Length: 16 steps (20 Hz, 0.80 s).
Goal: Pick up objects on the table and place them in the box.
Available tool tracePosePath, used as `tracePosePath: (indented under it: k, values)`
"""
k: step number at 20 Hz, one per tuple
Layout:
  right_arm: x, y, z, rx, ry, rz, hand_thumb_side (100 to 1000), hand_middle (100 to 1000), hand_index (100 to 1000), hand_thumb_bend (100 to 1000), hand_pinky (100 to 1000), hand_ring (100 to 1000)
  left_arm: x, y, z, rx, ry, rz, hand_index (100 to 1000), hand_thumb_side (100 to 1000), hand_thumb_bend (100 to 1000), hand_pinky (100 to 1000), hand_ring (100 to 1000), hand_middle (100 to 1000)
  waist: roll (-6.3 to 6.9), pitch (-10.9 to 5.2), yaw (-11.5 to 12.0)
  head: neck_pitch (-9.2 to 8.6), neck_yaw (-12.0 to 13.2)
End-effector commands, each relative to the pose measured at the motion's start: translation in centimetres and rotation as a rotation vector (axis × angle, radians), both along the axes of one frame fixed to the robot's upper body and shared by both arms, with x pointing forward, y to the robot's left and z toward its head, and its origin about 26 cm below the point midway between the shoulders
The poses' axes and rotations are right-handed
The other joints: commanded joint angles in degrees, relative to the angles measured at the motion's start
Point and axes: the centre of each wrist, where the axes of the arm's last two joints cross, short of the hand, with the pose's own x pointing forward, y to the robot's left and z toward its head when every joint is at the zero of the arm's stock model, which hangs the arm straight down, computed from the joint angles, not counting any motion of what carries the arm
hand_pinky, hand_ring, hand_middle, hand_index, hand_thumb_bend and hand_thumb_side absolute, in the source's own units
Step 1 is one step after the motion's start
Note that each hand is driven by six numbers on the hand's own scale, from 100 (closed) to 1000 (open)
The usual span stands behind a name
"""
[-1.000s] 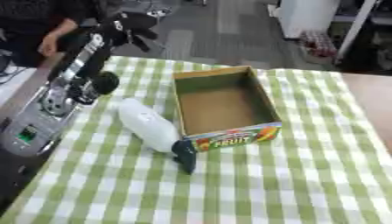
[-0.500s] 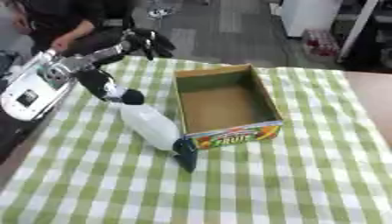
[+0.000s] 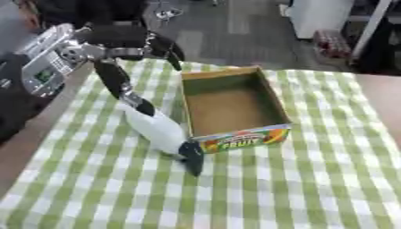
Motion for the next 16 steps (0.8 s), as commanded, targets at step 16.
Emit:
tracePosePath:
  k: [16]
  values:
    - [0.2,0.0,1.3,-0.02,-0.029,0.025,905,603,741,547,394,564,1.6,0.5,0.2,0.289,0.307,0.211,813,523,913,742,735,800,0.49,-0.78,-0.9,-0.01,0.9]
